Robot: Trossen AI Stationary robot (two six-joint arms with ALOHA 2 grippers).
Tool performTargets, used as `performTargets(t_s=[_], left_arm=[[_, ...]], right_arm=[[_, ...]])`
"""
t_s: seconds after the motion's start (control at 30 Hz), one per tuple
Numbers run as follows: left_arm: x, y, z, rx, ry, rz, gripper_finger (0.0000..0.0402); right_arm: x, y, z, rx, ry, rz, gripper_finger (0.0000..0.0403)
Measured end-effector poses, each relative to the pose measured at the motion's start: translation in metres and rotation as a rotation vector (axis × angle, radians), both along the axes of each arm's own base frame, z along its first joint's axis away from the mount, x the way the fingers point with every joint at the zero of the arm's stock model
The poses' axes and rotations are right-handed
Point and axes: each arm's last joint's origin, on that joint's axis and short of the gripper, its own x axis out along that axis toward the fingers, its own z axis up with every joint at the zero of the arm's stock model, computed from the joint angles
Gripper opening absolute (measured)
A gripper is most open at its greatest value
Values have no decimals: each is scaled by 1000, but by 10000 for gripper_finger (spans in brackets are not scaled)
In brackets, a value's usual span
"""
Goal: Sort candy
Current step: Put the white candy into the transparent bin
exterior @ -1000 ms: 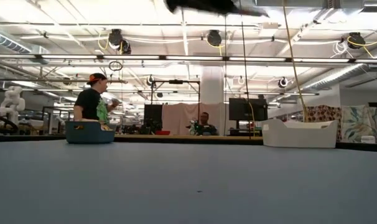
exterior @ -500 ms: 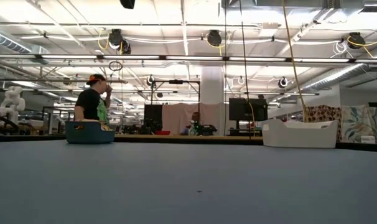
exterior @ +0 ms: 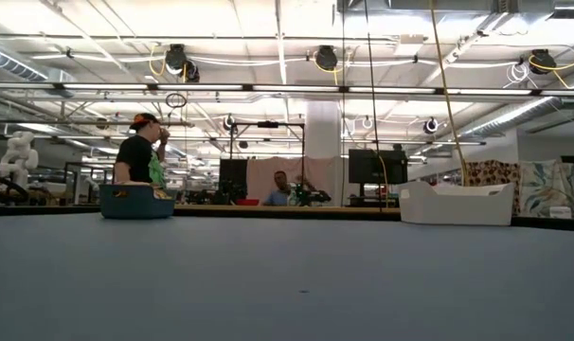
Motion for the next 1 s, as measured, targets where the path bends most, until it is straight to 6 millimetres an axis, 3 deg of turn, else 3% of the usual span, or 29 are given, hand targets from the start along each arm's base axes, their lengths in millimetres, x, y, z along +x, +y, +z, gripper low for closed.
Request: performTargets(t_s=[0.27, 0.4, 0.8, 1.0], left_arm=[[0, 0, 0, 434, -3, -3, 56], [0, 0, 0, 460, -3, -2, 56], [0, 0, 0, -90, 1, 5, 56], [0, 0, -1, -505, 9, 12, 56]], right_arm=[[0, 0, -1, 15, 20, 11, 169], [0, 0, -1, 16, 22, 12, 169], [0, 0, -1, 23, 19, 9, 169], [0, 1, -1, 28, 16, 9, 169]])
